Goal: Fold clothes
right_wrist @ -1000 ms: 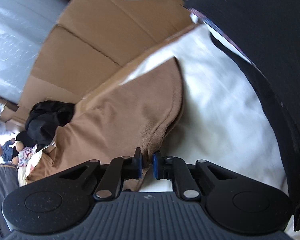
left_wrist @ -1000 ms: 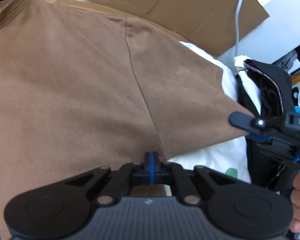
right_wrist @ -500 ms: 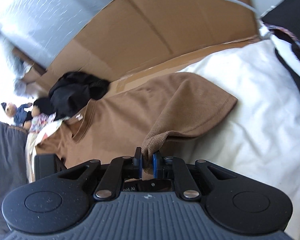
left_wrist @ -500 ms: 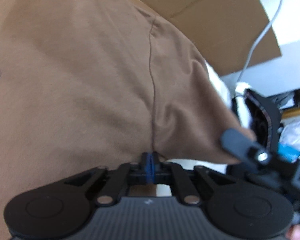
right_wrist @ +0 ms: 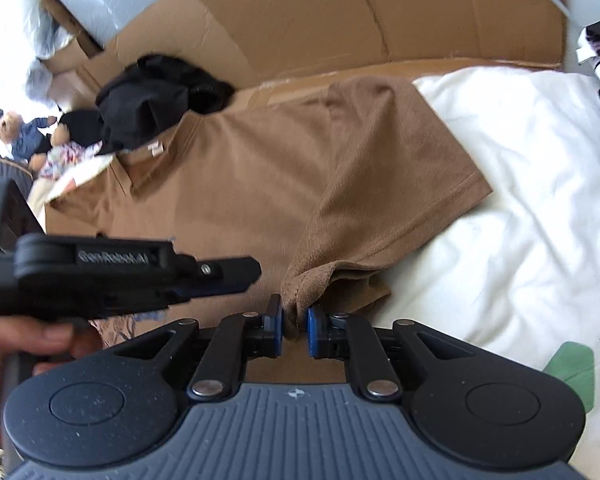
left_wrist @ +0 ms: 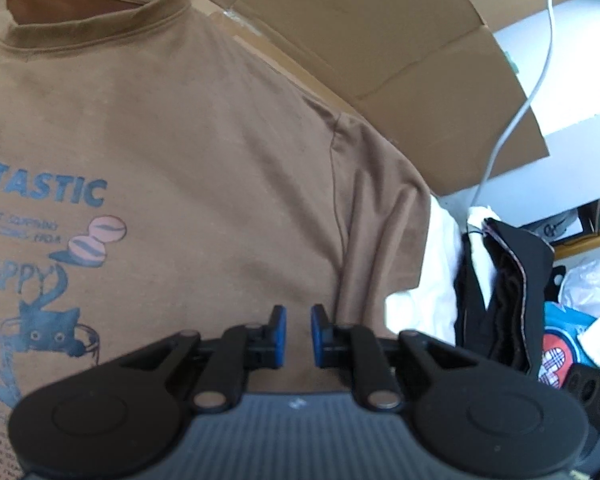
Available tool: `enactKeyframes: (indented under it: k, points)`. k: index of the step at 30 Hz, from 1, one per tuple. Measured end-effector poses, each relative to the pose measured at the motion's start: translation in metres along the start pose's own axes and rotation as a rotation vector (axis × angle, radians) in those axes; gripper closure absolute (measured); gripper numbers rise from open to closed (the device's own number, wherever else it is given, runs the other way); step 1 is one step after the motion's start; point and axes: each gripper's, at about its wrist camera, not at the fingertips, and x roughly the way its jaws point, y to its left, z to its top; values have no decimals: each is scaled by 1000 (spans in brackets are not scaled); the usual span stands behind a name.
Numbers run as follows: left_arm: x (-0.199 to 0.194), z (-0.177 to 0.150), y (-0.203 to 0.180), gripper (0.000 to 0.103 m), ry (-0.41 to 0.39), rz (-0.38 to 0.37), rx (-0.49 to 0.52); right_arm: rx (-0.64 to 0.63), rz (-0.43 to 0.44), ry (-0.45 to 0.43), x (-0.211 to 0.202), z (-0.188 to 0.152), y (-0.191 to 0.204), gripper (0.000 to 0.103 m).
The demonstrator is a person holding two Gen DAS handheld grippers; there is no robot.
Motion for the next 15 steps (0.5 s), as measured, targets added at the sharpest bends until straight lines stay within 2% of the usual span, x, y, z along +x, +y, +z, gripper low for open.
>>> enactKeyframes:
  k: [2,3,6,7,10,15]
  points:
    - [-1,0,2,90,3,-1,4,-25,-3,16,6,-4,4,88]
    - [-2,1,4,90,5,2,5,-33,-5,24,7,-6,5,82]
    - [2,8,3,90,8,8,5,-38,7,77,10,-13,4,55]
    - [4,10,4,90,6,11,5,-41,11,95,10,-16,3,51]
    - [11,20,-1,90,-11,17,0,-64,16,91,0,-20,0,51]
    - [8,31,-5,90,-38,14,7,-43,-31,-4,-24,-4,-29,51]
